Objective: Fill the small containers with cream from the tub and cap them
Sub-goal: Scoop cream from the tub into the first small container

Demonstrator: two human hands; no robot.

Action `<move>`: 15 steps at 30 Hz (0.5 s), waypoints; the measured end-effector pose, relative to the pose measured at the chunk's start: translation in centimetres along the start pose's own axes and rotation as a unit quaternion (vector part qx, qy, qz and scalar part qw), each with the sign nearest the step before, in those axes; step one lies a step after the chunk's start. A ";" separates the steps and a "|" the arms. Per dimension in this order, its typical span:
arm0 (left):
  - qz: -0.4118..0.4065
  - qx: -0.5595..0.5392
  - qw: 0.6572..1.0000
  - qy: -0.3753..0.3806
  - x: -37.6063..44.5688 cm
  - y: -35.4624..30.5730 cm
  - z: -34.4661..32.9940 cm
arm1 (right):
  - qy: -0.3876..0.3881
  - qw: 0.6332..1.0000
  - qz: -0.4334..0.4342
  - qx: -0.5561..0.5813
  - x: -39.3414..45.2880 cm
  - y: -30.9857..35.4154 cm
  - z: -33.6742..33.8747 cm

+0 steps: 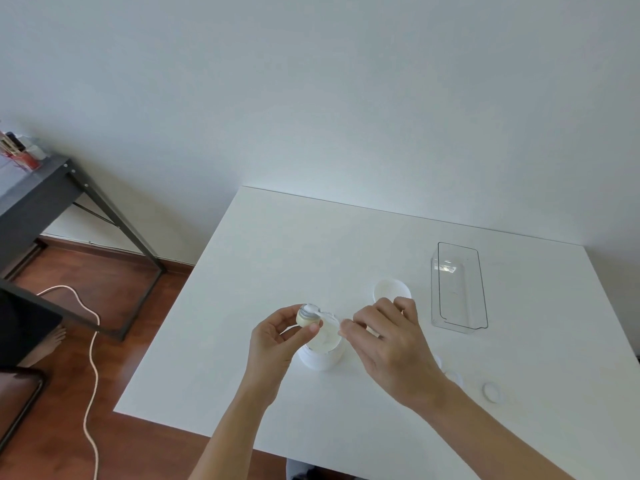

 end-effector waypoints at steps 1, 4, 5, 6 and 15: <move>0.000 0.001 1.000 0.000 0.0 0.0 0.0 | 0.001 1.000 0.006 -0.001 -0.2 0.0 -0.1; 0.001 0.009 1.000 0.000 0.0 0.0 0.1 | 0.005 1.000 0.025 -0.007 -0.6 0.1 -0.2; 0.001 0.011 1.000 0.000 0.0 0.0 0.1 | 0.005 1.000 0.029 -0.008 -0.7 0.1 -0.2; 0.002 0.011 1.000 -0.002 0.0 0.1 0.1 | 0.004 0.999 0.032 -0.008 -0.8 0.1 -0.1; -0.004 -0.002 1.000 -0.013 0.1 0.1 0.5 | 0.002 0.987 -0.121 0.103 0.3 -1.9 1.9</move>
Point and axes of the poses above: each hand's wrist, its own x-axis towards the middle knuckle, its own z-axis out of the back of the hand, y = z × x, the point moved 7 cm from there along x, towards the middle knuckle, and after that the axes turned 14 degrees about -z, right-handed, at the moved point
